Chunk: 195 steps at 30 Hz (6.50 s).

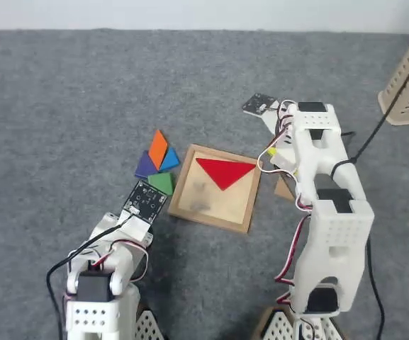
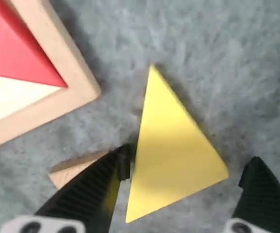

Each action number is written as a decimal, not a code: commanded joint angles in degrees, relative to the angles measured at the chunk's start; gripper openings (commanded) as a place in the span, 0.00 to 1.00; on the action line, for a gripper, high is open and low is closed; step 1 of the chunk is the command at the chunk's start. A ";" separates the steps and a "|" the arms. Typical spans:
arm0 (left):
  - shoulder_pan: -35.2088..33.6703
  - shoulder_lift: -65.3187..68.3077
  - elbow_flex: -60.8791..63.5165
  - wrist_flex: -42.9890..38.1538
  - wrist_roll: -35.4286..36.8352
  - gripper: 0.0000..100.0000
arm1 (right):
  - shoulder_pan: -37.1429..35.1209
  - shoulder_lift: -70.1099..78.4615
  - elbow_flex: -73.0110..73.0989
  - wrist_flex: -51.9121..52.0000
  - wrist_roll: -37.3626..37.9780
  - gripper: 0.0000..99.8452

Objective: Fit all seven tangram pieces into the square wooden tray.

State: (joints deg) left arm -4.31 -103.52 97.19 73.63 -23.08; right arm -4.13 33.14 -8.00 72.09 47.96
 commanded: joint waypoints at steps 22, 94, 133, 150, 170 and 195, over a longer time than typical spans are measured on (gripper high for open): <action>-0.26 -1.23 -0.66 -0.09 0.62 0.12 | 1.63 -1.36 -1.93 1.27 -9.49 0.25; -0.26 -1.23 -0.66 -0.09 0.62 0.12 | 2.68 -7.43 3.96 -2.42 -19.16 0.16; -0.26 -1.23 -0.66 -0.09 0.62 0.12 | 0.66 -3.82 2.02 -2.59 -16.09 0.35; -0.26 -1.23 -0.66 -0.09 0.62 0.12 | 2.15 0.57 -0.79 -2.51 -16.00 0.34; -0.26 -1.23 -0.66 -0.09 0.62 0.12 | 1.27 -9.19 2.73 0.04 -19.60 0.13; -0.26 -1.23 -0.66 -0.09 0.62 0.12 | -1.63 -3.03 -3.25 -1.10 -16.88 0.29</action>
State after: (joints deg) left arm -4.31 -103.52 97.19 73.63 -23.08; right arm -5.63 28.66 -6.68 71.65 29.76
